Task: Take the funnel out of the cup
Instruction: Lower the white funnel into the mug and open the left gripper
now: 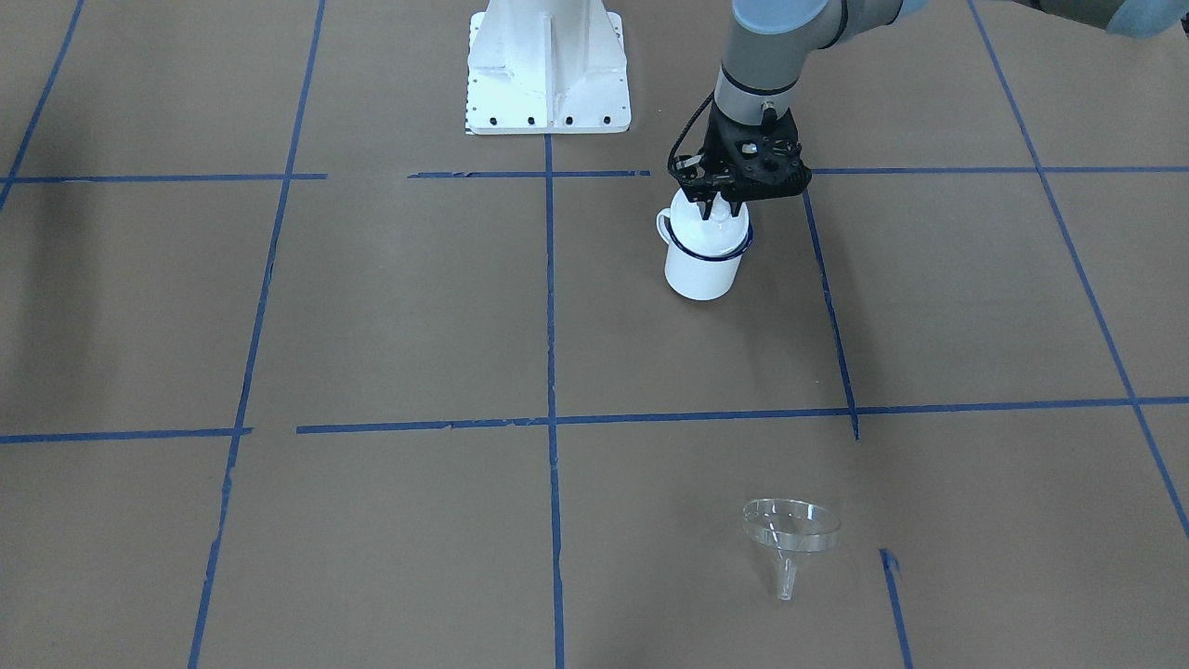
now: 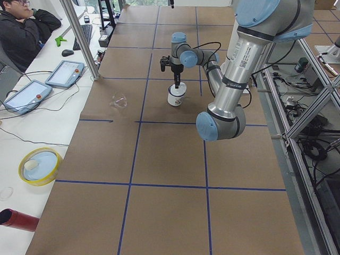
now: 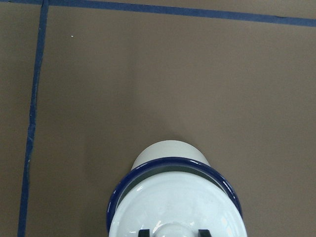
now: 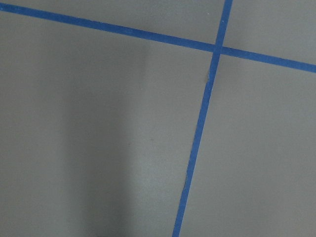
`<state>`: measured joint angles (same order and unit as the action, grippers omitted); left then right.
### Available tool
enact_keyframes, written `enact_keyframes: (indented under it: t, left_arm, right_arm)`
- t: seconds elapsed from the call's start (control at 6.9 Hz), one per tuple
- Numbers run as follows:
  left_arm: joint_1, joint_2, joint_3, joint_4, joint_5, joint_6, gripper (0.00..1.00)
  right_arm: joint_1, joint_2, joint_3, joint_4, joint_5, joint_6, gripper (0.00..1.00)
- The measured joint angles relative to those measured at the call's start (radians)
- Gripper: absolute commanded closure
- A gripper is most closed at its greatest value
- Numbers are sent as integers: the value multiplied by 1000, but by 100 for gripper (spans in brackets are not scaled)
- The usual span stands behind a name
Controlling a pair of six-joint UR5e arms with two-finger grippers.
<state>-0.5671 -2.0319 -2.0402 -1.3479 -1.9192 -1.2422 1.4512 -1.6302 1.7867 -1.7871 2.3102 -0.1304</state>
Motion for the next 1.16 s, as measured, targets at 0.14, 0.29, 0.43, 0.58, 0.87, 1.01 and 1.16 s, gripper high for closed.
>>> enact_keyframes:
  t: [0.14, 0.29, 0.43, 0.58, 0.87, 1.01, 1.16]
  left_arm:
    - [0, -1, -5, -1, 1, 1, 100]
    - [-4, -1, -6, 0, 1, 4, 100]
    - [-12, -2, -6, 0, 2, 9, 100]
    - [-22, -1, -5, -1, 2, 14, 100]
    - [-39, -2, -1, -1, 1, 17, 100]
    - [-43, -3, 1, -2, 0, 17, 100]
    - [-44, -6, 8, -8, 0, 16, 100]
  right_arm:
    - [0, 0, 0, 0, 0, 0, 0]
    - [0, 0, 0, 0, 0, 0, 0]
    - [0, 0, 0, 0, 0, 0, 0]
    - [0, 0, 0, 0, 0, 0, 0]
    - [0, 1, 0, 0, 0, 0, 0]
    - [0, 1, 0, 0, 0, 0, 0]
    - [0, 0, 0, -1, 0, 0, 0]
